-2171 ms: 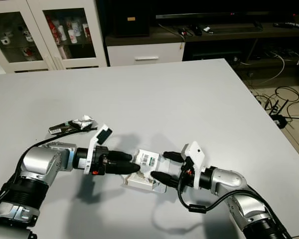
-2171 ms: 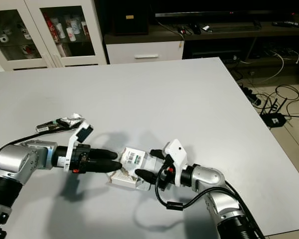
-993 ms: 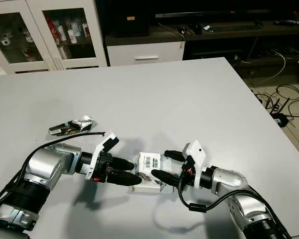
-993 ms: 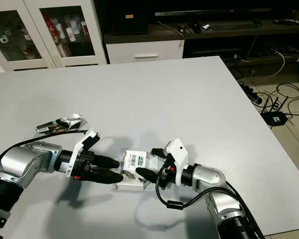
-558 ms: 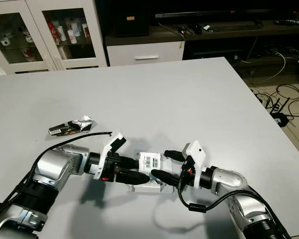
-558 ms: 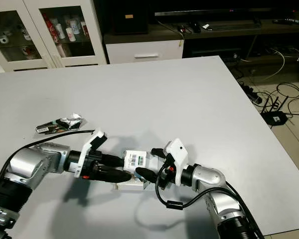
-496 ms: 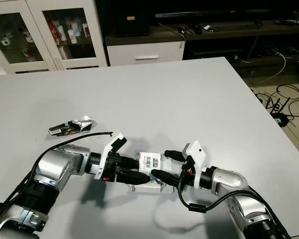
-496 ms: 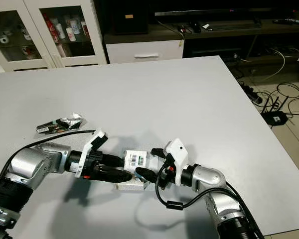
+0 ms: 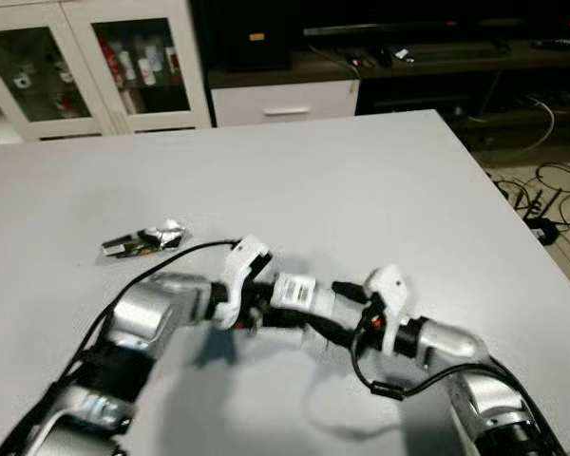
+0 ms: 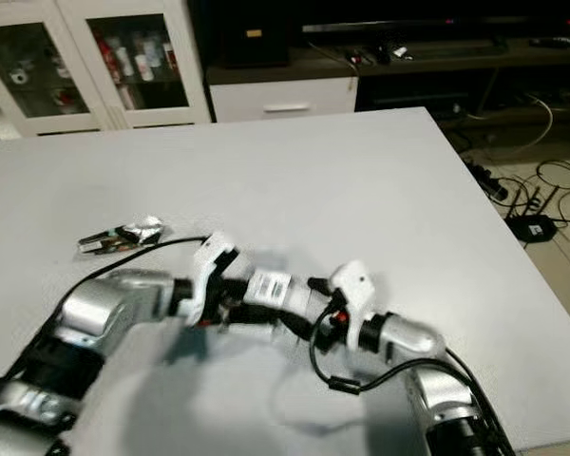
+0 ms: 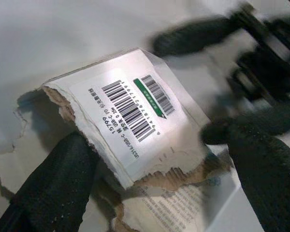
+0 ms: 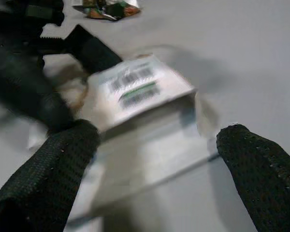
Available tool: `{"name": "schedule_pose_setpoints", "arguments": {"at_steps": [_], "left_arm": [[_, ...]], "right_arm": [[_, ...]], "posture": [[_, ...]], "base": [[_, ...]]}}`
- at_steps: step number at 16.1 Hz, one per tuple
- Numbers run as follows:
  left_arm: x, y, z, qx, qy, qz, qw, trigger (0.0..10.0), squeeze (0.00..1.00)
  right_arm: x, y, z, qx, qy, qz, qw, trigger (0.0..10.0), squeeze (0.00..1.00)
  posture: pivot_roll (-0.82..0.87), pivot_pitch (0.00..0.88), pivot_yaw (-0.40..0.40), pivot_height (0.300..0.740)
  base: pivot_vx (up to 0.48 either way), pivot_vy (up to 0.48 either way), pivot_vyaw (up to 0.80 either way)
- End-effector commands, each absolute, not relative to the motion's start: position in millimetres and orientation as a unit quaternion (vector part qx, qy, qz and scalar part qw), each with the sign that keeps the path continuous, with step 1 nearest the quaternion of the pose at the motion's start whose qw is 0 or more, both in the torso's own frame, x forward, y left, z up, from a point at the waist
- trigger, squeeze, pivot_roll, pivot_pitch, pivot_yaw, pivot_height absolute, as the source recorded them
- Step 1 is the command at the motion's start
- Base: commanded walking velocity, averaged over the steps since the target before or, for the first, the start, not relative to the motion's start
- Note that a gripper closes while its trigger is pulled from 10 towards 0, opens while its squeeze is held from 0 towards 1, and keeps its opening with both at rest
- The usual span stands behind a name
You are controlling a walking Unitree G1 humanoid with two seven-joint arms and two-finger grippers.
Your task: Picking trash to rubbish bin
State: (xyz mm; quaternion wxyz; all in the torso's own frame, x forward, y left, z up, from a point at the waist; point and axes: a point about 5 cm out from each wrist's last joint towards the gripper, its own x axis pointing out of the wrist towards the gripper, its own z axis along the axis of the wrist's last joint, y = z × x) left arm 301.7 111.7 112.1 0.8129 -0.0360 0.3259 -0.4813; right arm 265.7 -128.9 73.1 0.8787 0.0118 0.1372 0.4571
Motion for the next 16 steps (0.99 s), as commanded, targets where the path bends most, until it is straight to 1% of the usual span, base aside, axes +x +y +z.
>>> {"name": "schedule_pose_setpoints", "arguments": {"at_steps": [1,3,5,7,8,9,16], "left_arm": [[304.6,121.3,104.1,-0.026,0.351,-0.434,0.829,10.0,0.0],[310.7,119.2,109.0,-0.058,0.329,-0.415,0.846,10.0,0.0],[320.8,122.1,117.4,-0.104,0.301,-0.38,0.868,10.0,0.0],[324.6,127.8,119.2,-0.108,0.296,-0.368,0.875,10.0,0.0],[325.5,130.4,119.8,-0.102,0.296,-0.364,0.877,6.9,0.0],[324.9,131.9,120.1,-0.1,0.298,-0.368,0.875,0.0,0.0],[319.1,128.6,121.8,-0.093,0.301,-0.406,0.858,0.0,0.0]], "right_arm": [[259.4,-118.1,70.3,0.018,0.142,0.481,0.865,10.0,0.0],[259.6,-118.3,70.5,0.018,0.142,0.482,0.864,10.0,0.0],[259.9,-118.1,70.6,0.018,0.143,0.481,0.865,10.0,0.0],[260.0,-117.5,70.6,0.018,0.143,0.482,0.864,10.0,0.0],[260.0,-117.4,70.6,0.018,0.142,0.482,0.864,10.0,0.0],[260.1,-117.5,70.7,0.018,0.142,0.483,0.864,10.0,0.0],[260.2,-116.7,70.4,0.018,0.143,0.484,0.863,10.0,0.0]], "posture": [[-0.02,0.077,0.061,0.74],[-0.02,0.077,0.058,0.74],[-0.02,0.076,0.056,0.74],[-0.01,0.074,0.056,0.74],[-0.01,0.074,0.055,0.74],[-0.01,0.075,0.054,0.74],[-0.01,0.074,0.055,0.74]], "base": [[0.0,0.0,0.0],[0.0,0.0,0.0],[0.0,0.0,0.0],[0.0,0.0,0.0],[0.0,0.0,0.0],[0.0,0.0,0.0],[0.0,0.0,0.0]]}}
